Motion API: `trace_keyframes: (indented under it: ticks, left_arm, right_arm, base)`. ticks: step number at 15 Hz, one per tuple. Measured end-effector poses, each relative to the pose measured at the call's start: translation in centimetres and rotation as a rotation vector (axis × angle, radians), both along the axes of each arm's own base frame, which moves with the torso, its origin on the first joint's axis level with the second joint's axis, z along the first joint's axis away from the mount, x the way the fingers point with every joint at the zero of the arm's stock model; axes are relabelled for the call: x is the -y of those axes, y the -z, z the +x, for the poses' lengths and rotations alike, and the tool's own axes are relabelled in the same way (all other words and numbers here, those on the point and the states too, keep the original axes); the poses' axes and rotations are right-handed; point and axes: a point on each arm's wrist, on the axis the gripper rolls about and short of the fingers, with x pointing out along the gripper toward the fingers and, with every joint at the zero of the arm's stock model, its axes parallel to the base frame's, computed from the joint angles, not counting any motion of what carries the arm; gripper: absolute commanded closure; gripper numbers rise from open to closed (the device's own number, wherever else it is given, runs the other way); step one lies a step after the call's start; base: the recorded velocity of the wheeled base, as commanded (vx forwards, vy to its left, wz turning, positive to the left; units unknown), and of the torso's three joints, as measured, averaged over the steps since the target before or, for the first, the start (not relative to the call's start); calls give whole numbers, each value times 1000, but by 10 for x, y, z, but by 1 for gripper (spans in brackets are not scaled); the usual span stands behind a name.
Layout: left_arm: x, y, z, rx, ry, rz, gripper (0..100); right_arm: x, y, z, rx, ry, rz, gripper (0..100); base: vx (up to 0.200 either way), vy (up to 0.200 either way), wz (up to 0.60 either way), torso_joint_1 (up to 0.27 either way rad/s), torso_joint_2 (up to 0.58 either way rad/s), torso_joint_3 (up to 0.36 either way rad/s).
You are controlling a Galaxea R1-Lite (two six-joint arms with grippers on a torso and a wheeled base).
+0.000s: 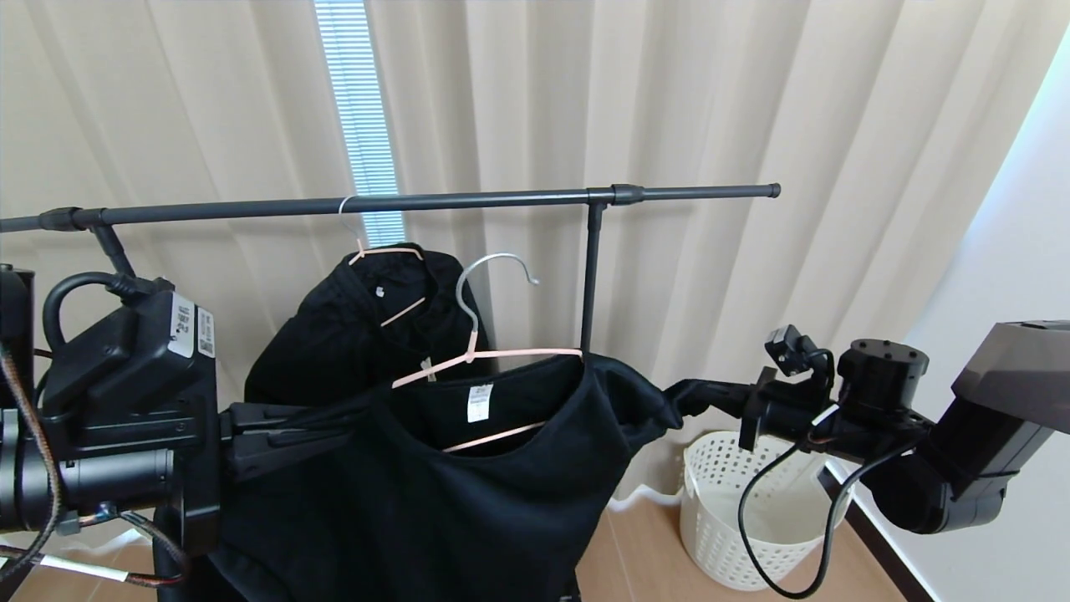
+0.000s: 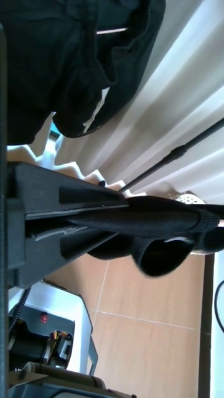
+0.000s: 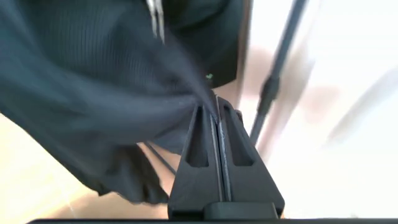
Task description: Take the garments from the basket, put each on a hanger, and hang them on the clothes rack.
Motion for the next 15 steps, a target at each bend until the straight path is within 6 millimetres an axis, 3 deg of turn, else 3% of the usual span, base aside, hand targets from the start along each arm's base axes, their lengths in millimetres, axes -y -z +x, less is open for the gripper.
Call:
trace_keyframes:
  ticks: [4,5,11,15]
  left_arm:
    - [-7,-3,-3,-28,-60,-37,100]
    - [-8,-3,-3,-39,-69,-47,100]
    - [-9,-6,3,-91,-115,-92,100]
    - [-15,-17,22,-123,-188,-148,100]
  right_arm:
    - [10,-3,3,-22,32,7,100]
    - [11,-3,1,-20,31,4,0]
    - [6,3,-14,58,-13,-91,0]
    - [0,10,-29,165,-77,-218,0]
  base:
    - [0,0,0,0,0,0]
    - [0,0,0,0,0,0]
    - [0,0,0,0,0,0]
    - [0,0,0,0,0,0]
